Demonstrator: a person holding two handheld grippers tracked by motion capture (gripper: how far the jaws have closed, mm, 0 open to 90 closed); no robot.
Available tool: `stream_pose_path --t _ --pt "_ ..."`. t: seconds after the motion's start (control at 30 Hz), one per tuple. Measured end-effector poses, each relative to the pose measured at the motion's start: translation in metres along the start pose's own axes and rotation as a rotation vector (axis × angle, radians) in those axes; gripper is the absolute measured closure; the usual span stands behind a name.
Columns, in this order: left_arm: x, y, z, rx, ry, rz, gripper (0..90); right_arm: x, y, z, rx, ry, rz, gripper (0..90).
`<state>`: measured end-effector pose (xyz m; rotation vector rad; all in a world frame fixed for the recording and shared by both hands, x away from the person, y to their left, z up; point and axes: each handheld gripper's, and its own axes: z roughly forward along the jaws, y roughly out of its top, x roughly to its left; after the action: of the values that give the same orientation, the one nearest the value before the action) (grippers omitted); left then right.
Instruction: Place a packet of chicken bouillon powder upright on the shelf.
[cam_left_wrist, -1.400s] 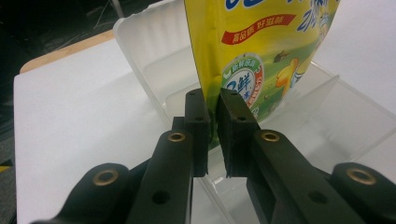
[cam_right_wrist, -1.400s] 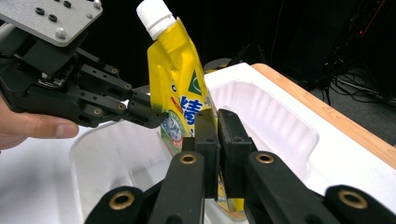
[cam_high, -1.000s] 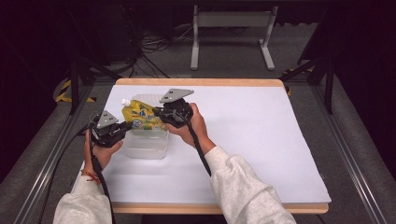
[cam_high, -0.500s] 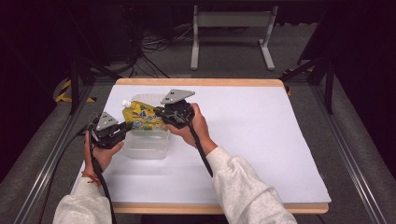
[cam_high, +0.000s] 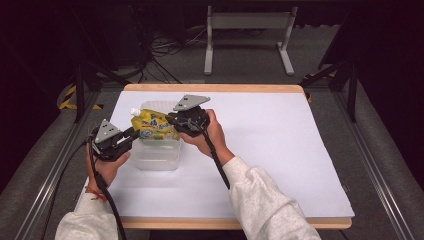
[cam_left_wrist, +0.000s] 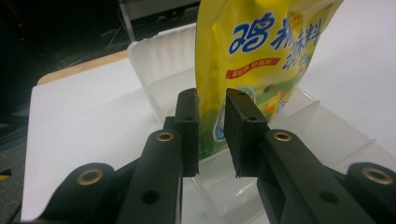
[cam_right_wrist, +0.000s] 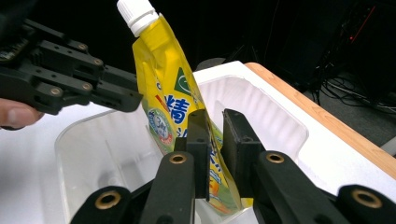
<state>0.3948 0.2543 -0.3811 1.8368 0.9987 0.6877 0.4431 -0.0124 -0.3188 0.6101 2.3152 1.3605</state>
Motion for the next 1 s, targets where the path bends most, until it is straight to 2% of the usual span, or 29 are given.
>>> stream_pose_path --t 0.23,0.3,0.37,0.4,0.7,0.93,1.0 --pt "-0.007 0.000 -0.012 -0.032 0.016 0.006 75.4 -0.002 0.000 -0.005 -0.001 0.000 -0.001 79.8" --pt "-0.008 0.001 -0.016 -0.036 -0.007 0.004 75.4 -0.003 0.001 -0.006 -0.001 -0.003 -0.004 79.9" --pt "-0.010 0.001 -0.016 -0.036 -0.003 0.009 75.4 -0.003 0.001 -0.007 0.001 -0.004 -0.009 79.8" --pt "-0.013 0.002 -0.018 -0.034 -0.004 0.026 75.4 -0.003 0.001 -0.008 0.002 -0.003 -0.012 79.8" --pt "-0.021 0.002 -0.017 -0.024 -0.016 0.052 75.4 -0.003 0.001 -0.016 0.008 -0.016 -0.033 79.6" --pt "-0.027 0.005 -0.012 -0.021 -0.036 0.070 75.3 -0.006 -0.001 -0.030 0.006 -0.034 -0.037 78.2" --pt "-0.029 0.005 -0.012 -0.021 -0.029 0.083 75.4 -0.007 -0.001 -0.033 0.006 -0.036 -0.037 78.2"
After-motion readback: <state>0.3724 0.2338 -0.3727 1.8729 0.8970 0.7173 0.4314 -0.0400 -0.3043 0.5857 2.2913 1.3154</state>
